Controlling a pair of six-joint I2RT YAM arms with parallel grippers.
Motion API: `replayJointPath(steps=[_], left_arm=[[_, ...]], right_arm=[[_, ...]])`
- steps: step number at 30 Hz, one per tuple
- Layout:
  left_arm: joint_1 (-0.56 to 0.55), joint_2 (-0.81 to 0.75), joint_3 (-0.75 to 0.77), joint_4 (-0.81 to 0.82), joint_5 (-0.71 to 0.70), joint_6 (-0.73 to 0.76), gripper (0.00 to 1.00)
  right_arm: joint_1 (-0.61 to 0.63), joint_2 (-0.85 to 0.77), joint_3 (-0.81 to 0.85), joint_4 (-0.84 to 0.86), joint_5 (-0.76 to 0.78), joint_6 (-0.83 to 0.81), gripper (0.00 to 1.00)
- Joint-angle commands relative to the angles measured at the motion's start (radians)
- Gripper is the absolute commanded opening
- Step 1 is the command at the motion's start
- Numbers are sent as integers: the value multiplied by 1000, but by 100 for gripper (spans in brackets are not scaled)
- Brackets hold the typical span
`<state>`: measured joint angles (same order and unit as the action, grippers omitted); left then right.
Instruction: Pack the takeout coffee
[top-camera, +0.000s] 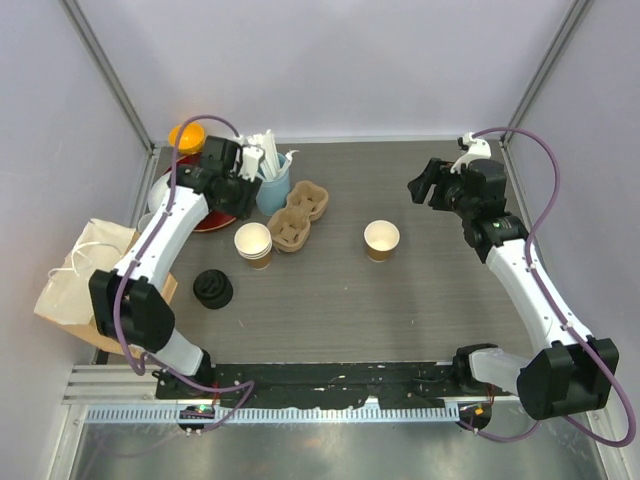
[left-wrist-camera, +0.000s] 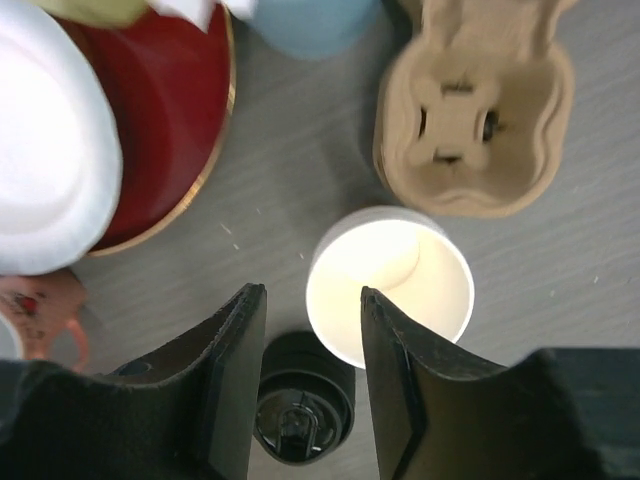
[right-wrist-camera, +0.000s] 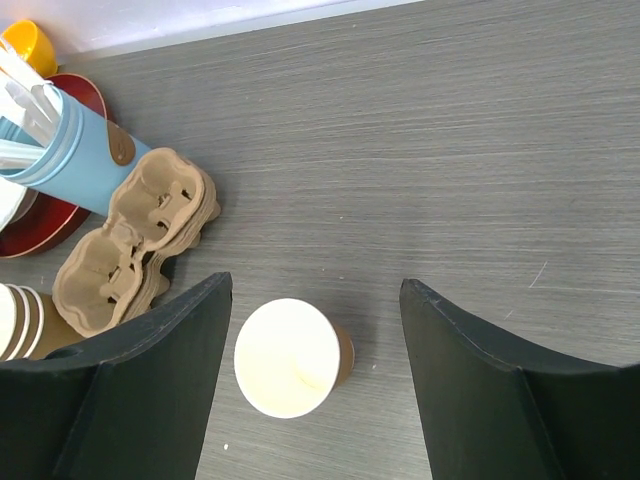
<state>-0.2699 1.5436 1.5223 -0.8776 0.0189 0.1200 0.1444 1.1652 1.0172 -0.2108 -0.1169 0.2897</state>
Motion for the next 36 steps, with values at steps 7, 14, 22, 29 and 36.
replayJointPath(steps=[7, 14, 22, 29, 36], left_arm=[[5, 49, -119, 58, 4, 46, 38], [5, 70, -117, 80, 10, 41, 22], [5, 81, -117, 85, -5, 63, 31], [6, 102, -125, 89, 0, 67, 30], [14, 110, -113, 98, -10, 69, 23]], right_arm=[[9, -36, 12, 30, 10, -24, 73], [9, -41, 15, 28, 11, -29, 73], [11, -38, 18, 28, 0, -34, 73], [9, -41, 15, 28, 2, -37, 73], [11, -42, 15, 28, 0, -38, 73]])
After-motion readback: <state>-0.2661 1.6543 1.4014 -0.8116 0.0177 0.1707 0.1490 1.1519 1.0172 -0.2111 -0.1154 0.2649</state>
